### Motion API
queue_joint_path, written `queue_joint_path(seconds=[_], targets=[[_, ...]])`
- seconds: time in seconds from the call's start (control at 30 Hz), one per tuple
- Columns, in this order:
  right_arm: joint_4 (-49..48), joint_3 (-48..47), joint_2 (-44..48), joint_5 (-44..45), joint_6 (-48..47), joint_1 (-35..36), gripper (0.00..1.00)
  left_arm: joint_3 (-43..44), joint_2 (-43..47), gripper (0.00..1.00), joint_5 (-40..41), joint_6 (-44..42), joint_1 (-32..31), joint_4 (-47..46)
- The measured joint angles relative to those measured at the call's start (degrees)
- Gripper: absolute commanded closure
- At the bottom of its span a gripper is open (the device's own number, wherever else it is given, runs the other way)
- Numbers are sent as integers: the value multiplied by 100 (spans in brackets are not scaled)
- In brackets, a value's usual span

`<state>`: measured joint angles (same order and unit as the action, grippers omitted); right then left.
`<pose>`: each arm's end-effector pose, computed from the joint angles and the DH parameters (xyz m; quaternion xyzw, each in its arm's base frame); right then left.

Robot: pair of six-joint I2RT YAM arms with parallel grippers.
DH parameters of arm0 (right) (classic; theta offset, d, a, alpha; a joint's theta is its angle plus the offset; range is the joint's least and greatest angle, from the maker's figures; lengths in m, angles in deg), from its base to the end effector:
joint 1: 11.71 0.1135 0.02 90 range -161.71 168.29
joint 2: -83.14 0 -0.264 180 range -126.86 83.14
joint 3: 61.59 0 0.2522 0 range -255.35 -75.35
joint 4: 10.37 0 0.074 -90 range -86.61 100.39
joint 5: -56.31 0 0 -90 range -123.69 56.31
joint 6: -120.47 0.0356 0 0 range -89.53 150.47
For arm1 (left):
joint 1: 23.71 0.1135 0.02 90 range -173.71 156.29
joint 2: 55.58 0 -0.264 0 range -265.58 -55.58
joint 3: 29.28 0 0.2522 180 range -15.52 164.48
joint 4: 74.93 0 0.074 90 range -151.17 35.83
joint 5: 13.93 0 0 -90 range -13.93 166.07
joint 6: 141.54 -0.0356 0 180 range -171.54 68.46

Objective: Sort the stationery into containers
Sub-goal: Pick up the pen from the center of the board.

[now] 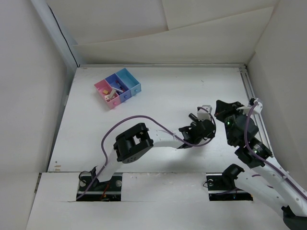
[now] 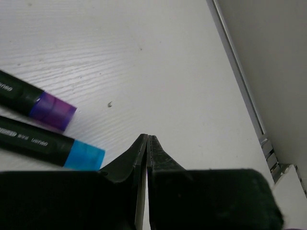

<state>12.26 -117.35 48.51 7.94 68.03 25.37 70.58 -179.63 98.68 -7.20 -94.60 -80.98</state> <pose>0.1248 0.0647 0.3518 0.2508 0.6685 0.1930 0.6730 0.1764 -0.4674 0.1956 0.0704 0.7992 -0.4009 0.4422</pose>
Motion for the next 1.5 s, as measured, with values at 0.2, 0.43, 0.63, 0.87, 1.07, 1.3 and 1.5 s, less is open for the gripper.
queue_joint_path(seconds=[0.2, 0.43, 0.63, 0.87, 1.07, 1.3, 1.5], targets=[[96, -7, 81, 7, 0, 0, 100, 769, -645, 100, -39, -98, -2, 66], [125, -20, 155, 4, 2, 0, 100, 1115, -1113, 100, -129, -96, 2, 407], [140, -26, 120, -9, 2, 0, 100, 920, -1132, 100, -319, 35, 66, 433], [138, -28, 52, -92, 0, 0, 100, 227, -804, 100, -334, 317, 179, 31], [118, -28, -63, -210, 0, 0, 100, -387, -398, 100, -131, 457, 256, -9], [103, -28, -260, -398, -2, 0, 100, -590, -234, 100, 229, 562, 260, 133], [94, -28, -295, -511, -7, 0, 99, -660, -55, 92, 608, 505, 249, 588]])
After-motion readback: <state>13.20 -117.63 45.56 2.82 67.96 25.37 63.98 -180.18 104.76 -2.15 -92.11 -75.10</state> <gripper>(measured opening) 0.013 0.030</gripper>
